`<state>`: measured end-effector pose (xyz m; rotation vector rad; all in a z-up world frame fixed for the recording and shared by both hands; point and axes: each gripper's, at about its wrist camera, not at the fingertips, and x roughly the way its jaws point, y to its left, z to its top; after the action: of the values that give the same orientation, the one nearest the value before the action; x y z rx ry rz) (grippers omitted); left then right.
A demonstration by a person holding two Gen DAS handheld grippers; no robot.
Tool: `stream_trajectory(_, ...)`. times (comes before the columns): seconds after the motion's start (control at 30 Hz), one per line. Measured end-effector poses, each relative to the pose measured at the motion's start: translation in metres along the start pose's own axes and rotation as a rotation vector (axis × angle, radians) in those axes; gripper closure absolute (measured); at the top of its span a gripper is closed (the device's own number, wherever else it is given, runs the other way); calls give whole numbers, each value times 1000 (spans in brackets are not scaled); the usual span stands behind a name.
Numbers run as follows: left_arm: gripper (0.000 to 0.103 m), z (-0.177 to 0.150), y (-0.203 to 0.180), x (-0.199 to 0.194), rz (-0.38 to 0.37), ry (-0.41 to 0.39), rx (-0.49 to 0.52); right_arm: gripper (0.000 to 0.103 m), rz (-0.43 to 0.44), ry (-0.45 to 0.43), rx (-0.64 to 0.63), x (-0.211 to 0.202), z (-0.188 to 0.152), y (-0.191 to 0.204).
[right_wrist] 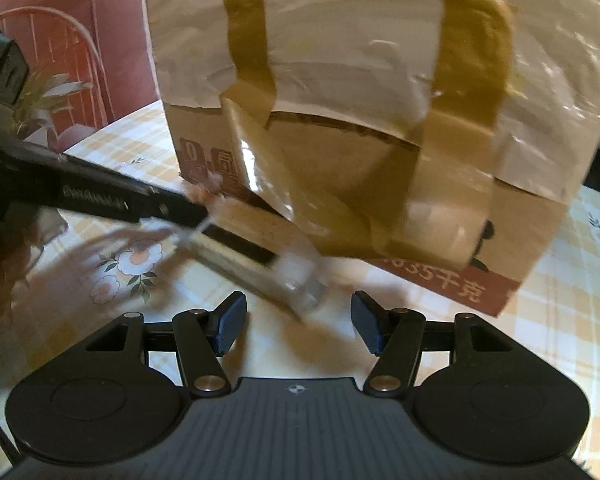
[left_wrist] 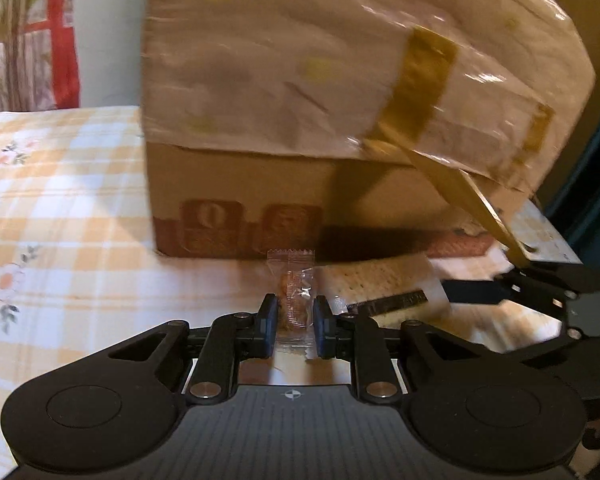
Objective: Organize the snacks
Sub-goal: 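Hold the brown candy in the left tool while the right tool grasps the white cracker packet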
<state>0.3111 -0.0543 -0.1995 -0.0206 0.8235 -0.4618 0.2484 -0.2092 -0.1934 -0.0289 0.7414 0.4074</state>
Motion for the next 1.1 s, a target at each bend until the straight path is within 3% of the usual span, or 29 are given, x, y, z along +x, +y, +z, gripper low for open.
stream_trajectory(0.33, 83, -20, -29, -9, -41, 26, 63, 40, 16, 34, 27, -17, -12, 4)
stream_trajectory(0.57, 83, -29, -32, -29, -9, -7, 63, 41, 5, 80, -7, -40, -27, 10)
stream_trajectory(0.73, 83, -31, -22, -49, 12, -44, 13, 24, -77, 53, -89, -42, -24, 8)
stream_trajectory(0.93, 83, -38, -16, -62, 35, -57, -29, 20, -28, 8, -277, -25, -16, 21)
stream_trajectory(1.1, 83, -41, -12, -67, 54, -72, -57, 20, 33, 17, -262, -9, -10, 21)
